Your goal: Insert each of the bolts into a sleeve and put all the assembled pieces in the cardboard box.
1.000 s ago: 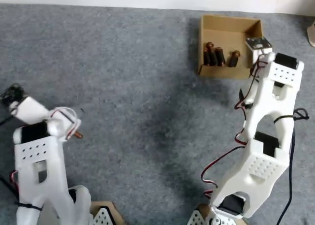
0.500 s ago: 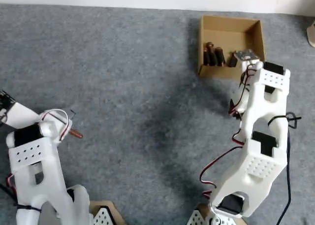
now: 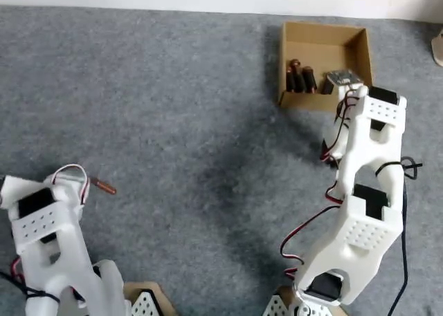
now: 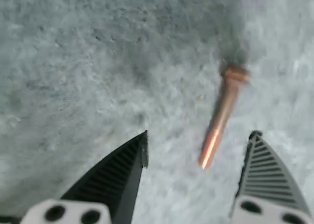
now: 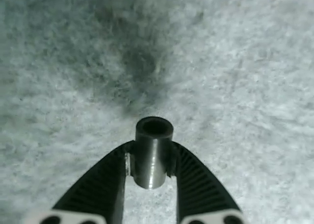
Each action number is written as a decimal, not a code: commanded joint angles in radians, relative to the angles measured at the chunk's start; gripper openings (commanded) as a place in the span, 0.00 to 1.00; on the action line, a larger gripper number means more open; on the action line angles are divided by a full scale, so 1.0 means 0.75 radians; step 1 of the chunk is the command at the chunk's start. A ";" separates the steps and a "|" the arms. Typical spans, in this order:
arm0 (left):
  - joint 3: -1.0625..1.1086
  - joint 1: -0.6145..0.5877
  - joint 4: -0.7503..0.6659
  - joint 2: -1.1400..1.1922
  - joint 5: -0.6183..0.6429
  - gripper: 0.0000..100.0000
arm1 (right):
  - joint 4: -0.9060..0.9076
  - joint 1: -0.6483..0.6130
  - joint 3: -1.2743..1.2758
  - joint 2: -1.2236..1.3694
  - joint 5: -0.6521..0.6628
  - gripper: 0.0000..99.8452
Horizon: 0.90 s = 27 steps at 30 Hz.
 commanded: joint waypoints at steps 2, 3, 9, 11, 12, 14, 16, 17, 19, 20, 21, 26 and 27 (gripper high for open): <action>0.118 -0.024 -0.262 0.001 0.184 0.30 | 0.030 -0.021 -0.056 -0.097 -0.010 0.00; 0.140 -0.017 -0.299 0.003 0.200 0.30 | 0.024 -0.021 -0.056 -0.097 -0.010 0.00; 0.138 0.066 -0.333 0.005 0.205 0.25 | 0.021 -0.021 -0.056 -0.097 -0.010 0.00; 0.120 0.056 -0.331 0.005 0.205 0.22 | 0.021 -0.021 -0.056 -0.095 -0.010 0.00; 0.109 0.062 -0.311 0.005 0.205 0.22 | 0.021 -0.021 -0.054 -0.095 -0.010 0.00; 0.077 0.079 -0.235 0.005 0.205 0.23 | 0.021 -0.021 -0.054 -0.093 -0.010 0.00; 0.036 0.105 -0.133 0.007 0.205 0.23 | 0.021 -0.021 -0.054 -0.091 -0.008 0.00; 0.015 0.116 -0.092 0.007 0.205 0.22 | 0.021 -0.021 -0.054 -0.091 -0.008 0.00; -0.015 0.120 -0.041 0.007 0.205 0.22 | 0.021 -0.021 -0.054 -0.089 -0.008 0.00; -0.026 0.124 -0.033 0.007 0.205 0.22 | 0.021 -0.021 -0.052 -0.089 -0.008 0.00; -0.030 0.126 -0.031 0.009 0.205 0.22 | 0.021 -0.021 -0.052 -0.089 -0.008 0.00; -0.036 0.136 -0.031 0.017 0.205 0.22 | 0.021 -0.019 -0.052 -0.089 -0.008 0.00; -0.040 0.134 -0.035 0.038 0.205 0.21 | 0.021 -0.019 -0.050 -0.089 -0.008 0.00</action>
